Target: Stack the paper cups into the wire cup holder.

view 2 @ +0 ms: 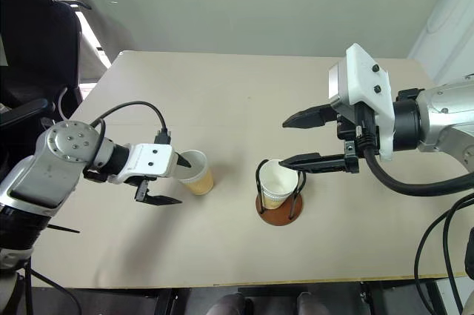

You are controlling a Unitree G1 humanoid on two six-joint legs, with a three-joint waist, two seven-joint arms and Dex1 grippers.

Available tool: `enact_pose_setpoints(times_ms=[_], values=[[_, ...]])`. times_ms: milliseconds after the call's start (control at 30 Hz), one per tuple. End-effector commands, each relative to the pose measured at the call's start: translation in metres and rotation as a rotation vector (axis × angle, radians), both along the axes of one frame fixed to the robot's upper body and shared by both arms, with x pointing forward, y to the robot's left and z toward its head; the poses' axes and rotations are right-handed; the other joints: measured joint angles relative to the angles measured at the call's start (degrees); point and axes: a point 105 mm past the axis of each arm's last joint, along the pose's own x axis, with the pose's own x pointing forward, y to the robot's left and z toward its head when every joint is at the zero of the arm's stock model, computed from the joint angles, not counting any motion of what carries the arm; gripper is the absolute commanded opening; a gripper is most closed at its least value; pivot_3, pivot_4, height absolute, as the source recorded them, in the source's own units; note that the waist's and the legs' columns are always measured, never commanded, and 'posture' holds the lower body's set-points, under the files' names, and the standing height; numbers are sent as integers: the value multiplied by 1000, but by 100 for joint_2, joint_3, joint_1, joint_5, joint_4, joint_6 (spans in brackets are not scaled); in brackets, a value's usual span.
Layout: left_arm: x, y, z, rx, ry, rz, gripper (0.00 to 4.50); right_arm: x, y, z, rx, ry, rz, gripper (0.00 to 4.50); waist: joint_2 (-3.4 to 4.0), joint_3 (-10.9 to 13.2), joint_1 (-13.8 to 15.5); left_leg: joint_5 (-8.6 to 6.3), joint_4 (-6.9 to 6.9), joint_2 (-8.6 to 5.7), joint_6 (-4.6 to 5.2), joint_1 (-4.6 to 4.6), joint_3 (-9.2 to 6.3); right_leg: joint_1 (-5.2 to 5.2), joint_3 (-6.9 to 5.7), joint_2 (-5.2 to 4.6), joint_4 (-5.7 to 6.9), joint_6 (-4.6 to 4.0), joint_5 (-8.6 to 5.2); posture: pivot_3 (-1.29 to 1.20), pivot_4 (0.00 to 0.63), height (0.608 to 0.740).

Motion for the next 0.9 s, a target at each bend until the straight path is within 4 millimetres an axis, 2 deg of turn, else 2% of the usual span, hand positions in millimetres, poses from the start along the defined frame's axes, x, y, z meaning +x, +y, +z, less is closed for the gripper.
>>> enact_pose_setpoints(times_ms=[33, 167, 400, 433, 600, 800, 900], values=[[1, -1, 4, 6, -15, -20, 4118, -3, 0, 7, 11, -52, -5, 3033, 0, 0, 0, 0, 0, 0, 0, 0, 0, 0, 0, 0, 0, 0, 0, 0, 150, 740], [3, -2, 2, 5, -9, -28, 2859, -2, -1, 6, 13, -56, -13, 3033, 0, 0, 0, 0, 1, 0, 0, -1, 0, 0, 0, 0, 1, 0, 0, 0, 150, 740], [3, -4, 6, -8, -3, -36, 249, 0, -3, 3, 11, -60, -26, 3033, 0, 0, 1, 0, 2, 0, 0, -2, 0, -1, 0, 0, 1, 0, 0, 0, 150, 740], [3, -4, 7, -12, 0, -36, 35, 0, -4, 3, 11, -61, -27, 3033, 0, 0, 1, 0, 2, 0, 0, -2, 0, -1, 0, 0, 1, 0, 0, 0, 150, 740], [4, -5, 14, -25, -1, -39, 35, 3, -6, 2, 15, -62, -35, 3033, 0, 0, 1, 0, 2, 0, 0, -2, 0, -1, 0, 0, 1, 0, 0, 0, 150, 740], [2, -13, 35, -93, 6, -61, 35, 9, -12, -1, 21, -67, -60, 3033, 0, 0, 1, 0, 5, 0, 1, -5, 1, -2, 0, 0, 2, 1, 0, 0, 150, 740], [4, -15, 52, -119, -25, -75, 35, 12, -16, 0, 30, -94, -71, 3033, -1, -1, 10, 0, 5, 1, 1, -7, -1, -2, -3, 0, 2, 1, 0, 0, 150, 740]])
